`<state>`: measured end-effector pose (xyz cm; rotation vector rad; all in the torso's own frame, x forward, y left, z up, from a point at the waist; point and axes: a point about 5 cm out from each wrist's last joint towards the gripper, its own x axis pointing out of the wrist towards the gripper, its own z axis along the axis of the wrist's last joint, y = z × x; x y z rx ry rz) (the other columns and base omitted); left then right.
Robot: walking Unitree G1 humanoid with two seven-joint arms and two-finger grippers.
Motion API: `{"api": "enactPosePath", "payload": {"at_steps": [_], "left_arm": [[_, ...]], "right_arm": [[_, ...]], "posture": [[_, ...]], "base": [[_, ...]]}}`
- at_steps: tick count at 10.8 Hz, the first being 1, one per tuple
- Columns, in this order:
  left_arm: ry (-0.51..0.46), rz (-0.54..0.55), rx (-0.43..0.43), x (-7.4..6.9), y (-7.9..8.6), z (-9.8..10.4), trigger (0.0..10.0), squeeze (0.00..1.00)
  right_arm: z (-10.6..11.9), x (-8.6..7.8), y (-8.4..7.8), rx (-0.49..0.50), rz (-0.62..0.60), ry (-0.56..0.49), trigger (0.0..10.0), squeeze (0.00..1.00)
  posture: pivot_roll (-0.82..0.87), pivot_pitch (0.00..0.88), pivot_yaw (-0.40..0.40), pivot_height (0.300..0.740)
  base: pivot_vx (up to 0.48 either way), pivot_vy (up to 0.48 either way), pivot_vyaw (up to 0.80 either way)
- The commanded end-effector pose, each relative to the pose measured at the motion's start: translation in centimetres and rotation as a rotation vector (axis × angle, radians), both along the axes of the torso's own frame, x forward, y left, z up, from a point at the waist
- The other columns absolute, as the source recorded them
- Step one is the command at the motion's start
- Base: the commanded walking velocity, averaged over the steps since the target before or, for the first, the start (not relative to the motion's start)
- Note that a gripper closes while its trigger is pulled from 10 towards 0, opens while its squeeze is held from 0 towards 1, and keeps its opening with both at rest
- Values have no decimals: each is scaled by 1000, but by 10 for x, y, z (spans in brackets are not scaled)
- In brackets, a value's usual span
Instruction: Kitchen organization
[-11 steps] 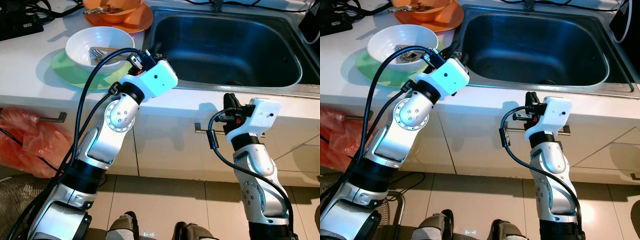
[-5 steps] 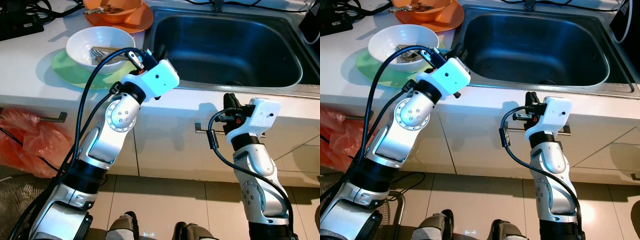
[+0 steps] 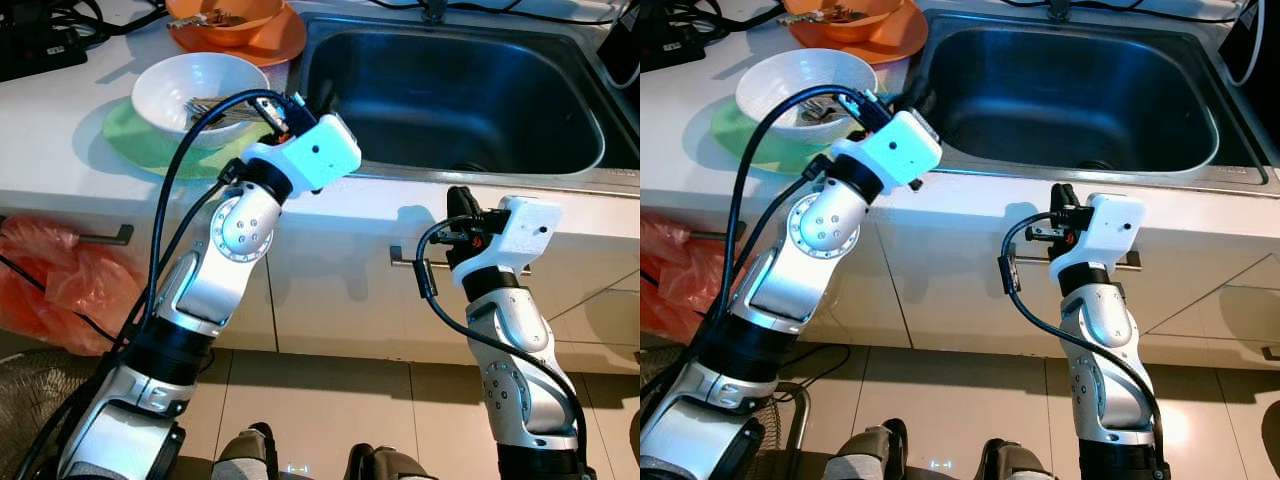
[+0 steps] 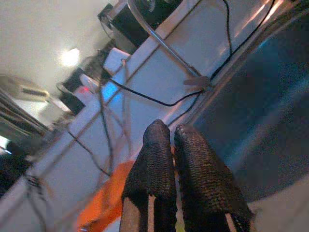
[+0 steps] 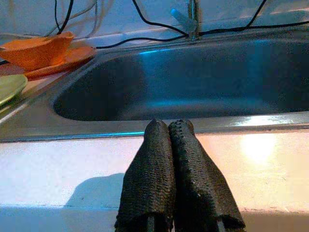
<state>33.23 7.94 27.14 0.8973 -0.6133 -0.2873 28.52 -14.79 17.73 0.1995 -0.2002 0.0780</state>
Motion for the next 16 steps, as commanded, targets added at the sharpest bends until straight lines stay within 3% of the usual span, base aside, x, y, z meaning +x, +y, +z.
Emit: {"api": "enactPosePath", "payload": {"at_steps": [1, 3, 5, 7, 8, 9, 10, 11, 12, 13, 16], "left_arm": [[-111, 21, 62, -4, -4, 18, 0, 0], [-165, 79, 132, -3, 0, 25, 0, 0], [-203, 82, 147, -5, 0, 31, 0, 0], [-225, 71, 110, -8, -2, 35, 0, 0], [-235, 51, 3, -12, 0, 42, 0, 0], [-273, 24, -27, -16, -3, 49, 9137, 0], [-323, 4, -19, -22, -6, 56, 10000, 0], [-384, -4, 51, -27, -11, 63, 10000, 0], [-416, -20, 57, -31, -14, 68, 10000, 0], [-413, -103, -130, -38, -15, 78, 10000, 0], [-279, -266, -438, -41, -14, 85, 10000, 0]], "right_arm": [[-2, 0, -2, 15, -6, 7, 10000, 0], [-2, 1, -2, 17, -5, 7, 10000, 0], [-2, 1, -2, 18, -4, 7, 10000, 0], [-2, 1, -2, 18, -2, 7, 10000, 0], [-2, 1, -2, 18, -2, 6, 10000, 0], [-2, 1, -2, 18, -2, 7, 10000, 0], [-2, 1, -2, 18, -3, 7, 10000, 0], [-2, 1, -2, 18, -3, 6, 10000, 0], [-2, 1, -2, 18, -3, 6, 10000, 0], [-2, 2, -2, 18, -2, 5, 10000, 0], [-2, 2, -1, 19, -3, 1, 10000, 0]], "posture": [[84, 190, -44, 740], [85, 191, -44, 740], [87, 190, -45, 740], [87, 190, -44, 740], [87, 189, -45, 740], [85, 187, -45, 740], [86, 187, -46, 740], [86, 187, -46, 740], [86, 187, -46, 740], [87, 184, -45, 740], [82, 177, -43, 740]], "base": [[0, 0, 0], [0, 0, 0], [0, 0, 0], [0, 0, 0], [0, 0, 0], [0, 0, 0], [0, 0, 0], [0, 0, 0], [0, 0, 0], [0, 0, 0], [0, 0, 0]]}}
